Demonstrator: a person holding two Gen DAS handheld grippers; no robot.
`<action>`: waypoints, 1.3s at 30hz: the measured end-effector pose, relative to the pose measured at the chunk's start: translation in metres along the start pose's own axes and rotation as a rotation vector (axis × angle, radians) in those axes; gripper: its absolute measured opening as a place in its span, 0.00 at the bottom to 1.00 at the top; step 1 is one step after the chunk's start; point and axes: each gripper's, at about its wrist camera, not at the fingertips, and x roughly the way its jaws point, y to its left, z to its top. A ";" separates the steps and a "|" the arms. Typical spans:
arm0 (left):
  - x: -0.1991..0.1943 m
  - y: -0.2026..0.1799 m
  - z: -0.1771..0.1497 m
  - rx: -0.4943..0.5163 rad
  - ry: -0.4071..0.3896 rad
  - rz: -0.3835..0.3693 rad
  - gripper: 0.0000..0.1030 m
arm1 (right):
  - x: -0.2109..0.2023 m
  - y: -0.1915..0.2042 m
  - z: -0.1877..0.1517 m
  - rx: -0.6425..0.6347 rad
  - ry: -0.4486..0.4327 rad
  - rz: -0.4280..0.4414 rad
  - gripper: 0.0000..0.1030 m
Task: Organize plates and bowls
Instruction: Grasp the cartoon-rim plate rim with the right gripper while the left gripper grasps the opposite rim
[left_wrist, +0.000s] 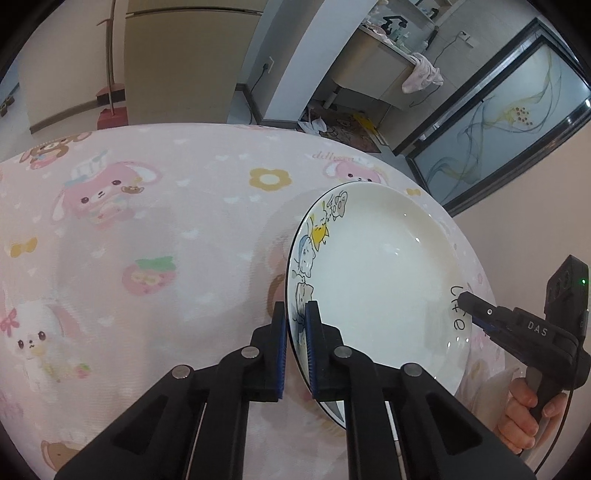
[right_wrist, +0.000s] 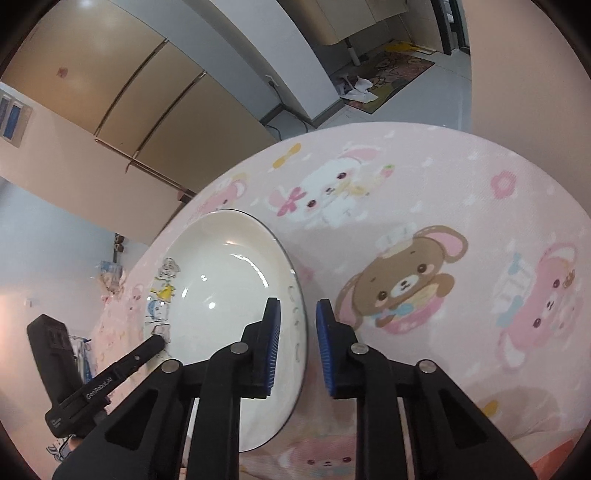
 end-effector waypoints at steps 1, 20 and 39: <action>0.000 0.000 0.000 0.000 0.000 -0.001 0.10 | 0.002 -0.003 0.000 0.012 0.004 0.018 0.19; 0.011 0.021 0.000 -0.128 0.066 -0.141 0.10 | 0.013 -0.007 -0.001 0.049 0.028 0.095 0.07; -0.027 0.007 0.002 -0.045 -0.047 -0.044 0.12 | 0.009 0.003 -0.001 0.045 0.009 0.181 0.06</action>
